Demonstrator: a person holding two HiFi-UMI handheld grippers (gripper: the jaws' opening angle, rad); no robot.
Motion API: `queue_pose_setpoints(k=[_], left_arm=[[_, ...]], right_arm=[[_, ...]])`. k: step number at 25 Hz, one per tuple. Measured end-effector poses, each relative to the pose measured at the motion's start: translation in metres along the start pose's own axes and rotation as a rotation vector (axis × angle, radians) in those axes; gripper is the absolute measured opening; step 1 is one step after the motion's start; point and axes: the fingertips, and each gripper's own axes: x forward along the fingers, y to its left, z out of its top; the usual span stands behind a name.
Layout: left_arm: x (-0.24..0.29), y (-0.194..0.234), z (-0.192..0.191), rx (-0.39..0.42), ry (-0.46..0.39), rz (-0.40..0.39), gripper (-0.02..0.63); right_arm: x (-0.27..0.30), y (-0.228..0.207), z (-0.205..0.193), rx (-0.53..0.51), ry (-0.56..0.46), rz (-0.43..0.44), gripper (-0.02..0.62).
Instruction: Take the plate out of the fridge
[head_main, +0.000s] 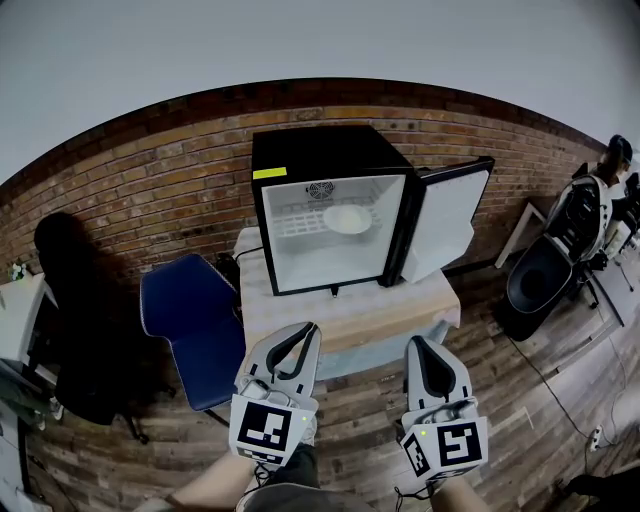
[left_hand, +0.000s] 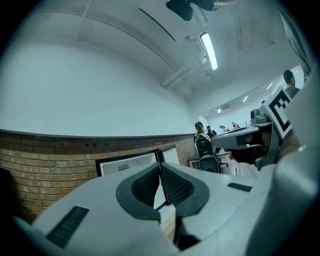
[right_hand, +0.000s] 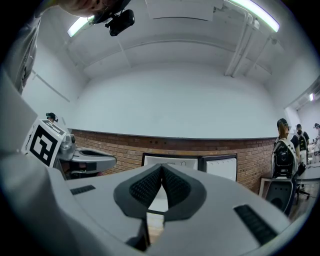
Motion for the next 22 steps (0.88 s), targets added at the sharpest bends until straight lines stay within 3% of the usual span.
queue_pose_setpoints(k=[22], left_arm=[[0.14,0.096,-0.027,-0.036,0.024,-0.065,0.023]], right_arm=[[0.177,-0.031,-0.013,-0.005,0.047,-0.023,0.028]])
